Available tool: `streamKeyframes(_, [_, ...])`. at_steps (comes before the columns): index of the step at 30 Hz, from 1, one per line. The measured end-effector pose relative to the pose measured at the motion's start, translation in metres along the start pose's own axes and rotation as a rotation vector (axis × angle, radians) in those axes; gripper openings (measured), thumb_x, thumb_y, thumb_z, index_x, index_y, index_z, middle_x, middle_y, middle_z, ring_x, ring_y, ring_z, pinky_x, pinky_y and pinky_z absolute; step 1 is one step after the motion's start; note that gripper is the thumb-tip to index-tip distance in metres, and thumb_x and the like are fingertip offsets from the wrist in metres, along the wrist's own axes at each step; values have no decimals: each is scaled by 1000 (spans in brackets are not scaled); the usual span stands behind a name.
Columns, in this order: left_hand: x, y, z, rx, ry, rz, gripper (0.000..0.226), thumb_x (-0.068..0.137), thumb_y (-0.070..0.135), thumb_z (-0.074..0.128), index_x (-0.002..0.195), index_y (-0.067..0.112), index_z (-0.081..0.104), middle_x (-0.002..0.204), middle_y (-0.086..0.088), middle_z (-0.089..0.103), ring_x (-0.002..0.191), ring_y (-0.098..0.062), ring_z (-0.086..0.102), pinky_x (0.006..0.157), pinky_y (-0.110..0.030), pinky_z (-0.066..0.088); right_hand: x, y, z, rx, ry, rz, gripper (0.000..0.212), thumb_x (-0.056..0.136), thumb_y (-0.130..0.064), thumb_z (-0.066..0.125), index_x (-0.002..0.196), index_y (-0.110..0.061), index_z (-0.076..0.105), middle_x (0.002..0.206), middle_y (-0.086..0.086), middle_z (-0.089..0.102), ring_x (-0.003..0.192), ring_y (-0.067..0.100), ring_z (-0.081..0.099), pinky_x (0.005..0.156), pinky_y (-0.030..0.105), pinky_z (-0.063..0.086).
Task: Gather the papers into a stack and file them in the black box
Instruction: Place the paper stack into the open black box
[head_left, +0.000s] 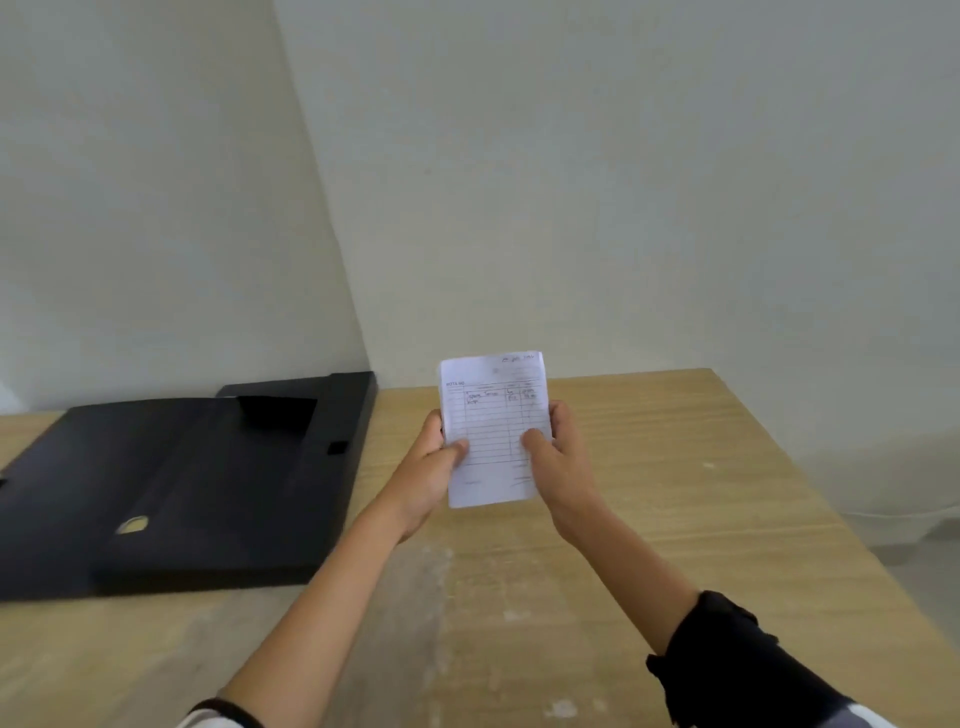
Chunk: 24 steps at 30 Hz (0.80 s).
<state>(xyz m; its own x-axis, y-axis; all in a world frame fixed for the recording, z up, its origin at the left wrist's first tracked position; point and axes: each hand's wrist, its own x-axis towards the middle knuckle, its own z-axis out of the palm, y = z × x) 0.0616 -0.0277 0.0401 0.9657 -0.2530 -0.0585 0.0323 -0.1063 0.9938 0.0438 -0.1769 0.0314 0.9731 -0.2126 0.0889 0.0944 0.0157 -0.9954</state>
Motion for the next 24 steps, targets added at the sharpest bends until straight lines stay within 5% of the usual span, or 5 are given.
streamKeyframes(6, [-38,6,-89,16,145,-32,31,96,15,36,114,35,51,113,11,63,102,-3,61,75,-21,48,-14,-10,102,-32,-175,45,23,87,-5,34,101,-21,41,99,-2,55,86,13,55,65,27,48])
streamKeyframes(12, [-52,-1,-197,113,217,-71,37,94,10,42,93,43,58,100,17,63,95,0,59,68,-18,50,-9,-8,205,-45,-130,139,20,89,-7,38,102,-22,42,99,-3,57,88,13,58,63,25,49])
streamKeyframes(24, [-15,-52,-315,115,423,-319,35,80,-2,64,114,10,61,110,-9,67,99,-20,63,85,-33,52,22,26,307,-655,-144,115,41,87,-13,57,124,-6,41,121,12,60,106,24,60,77,28,47])
